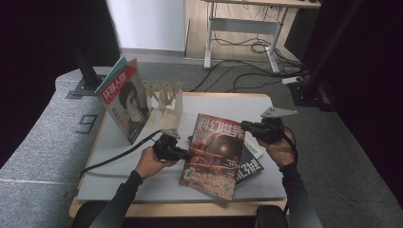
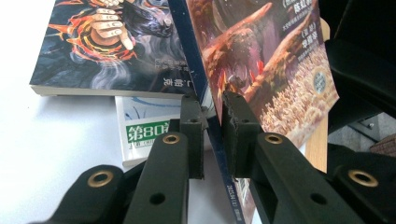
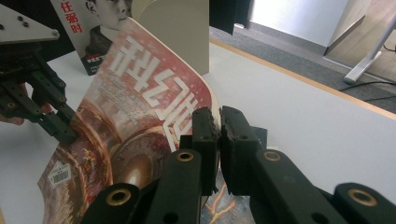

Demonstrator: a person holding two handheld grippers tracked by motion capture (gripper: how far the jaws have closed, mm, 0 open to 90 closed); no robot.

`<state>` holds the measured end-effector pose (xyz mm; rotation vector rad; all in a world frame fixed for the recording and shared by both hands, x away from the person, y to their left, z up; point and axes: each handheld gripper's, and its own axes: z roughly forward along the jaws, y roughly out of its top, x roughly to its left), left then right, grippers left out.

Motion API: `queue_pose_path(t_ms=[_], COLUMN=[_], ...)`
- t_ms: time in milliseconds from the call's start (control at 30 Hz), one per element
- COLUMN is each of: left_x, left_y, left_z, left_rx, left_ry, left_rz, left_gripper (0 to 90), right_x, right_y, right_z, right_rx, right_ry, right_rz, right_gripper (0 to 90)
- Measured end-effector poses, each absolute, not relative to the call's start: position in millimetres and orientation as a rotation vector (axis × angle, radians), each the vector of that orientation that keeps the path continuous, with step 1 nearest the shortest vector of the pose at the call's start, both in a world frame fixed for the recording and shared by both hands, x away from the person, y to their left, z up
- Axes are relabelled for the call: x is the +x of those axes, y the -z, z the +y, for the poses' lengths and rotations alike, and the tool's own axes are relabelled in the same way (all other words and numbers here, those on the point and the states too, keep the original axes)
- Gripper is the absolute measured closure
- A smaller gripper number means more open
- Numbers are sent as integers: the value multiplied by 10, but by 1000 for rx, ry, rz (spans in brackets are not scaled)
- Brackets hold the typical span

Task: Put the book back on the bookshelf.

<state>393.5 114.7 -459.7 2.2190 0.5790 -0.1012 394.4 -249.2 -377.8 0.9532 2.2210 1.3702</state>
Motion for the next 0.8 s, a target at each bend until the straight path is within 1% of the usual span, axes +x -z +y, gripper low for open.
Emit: queue_pose_path(t_ms=[100,267,500,567,633,800], left_x=[3898,3862,3770,3749,3727,3689], left_y=[4581,4636,4612,4614,4618,4619], left_z=[1165,1308,1393,1410,1428,1453], left_rx=[2223,2149,2142,2130,2122,2114], left_ry=[85,132,100,98,96,87], left_rz=[559,556,533,522,510,500], left_gripper=[805,825,839,843,847,852], right_x=[3937,3926,3913,3911,3908,3893], right_y=[3776,3775,3787,3790,3789,3823], right_z=[-2486,-2487,-2438,-2439,-2454,-2452], right_rx=[948,931,893,891,893,878], right_ry=[-1370,-1370,-1342,-1339,-1351,-1355], right_rz=[2224,2234,2249,2248,2248,2271], right_gripper=[833,826,812,796,768,592])
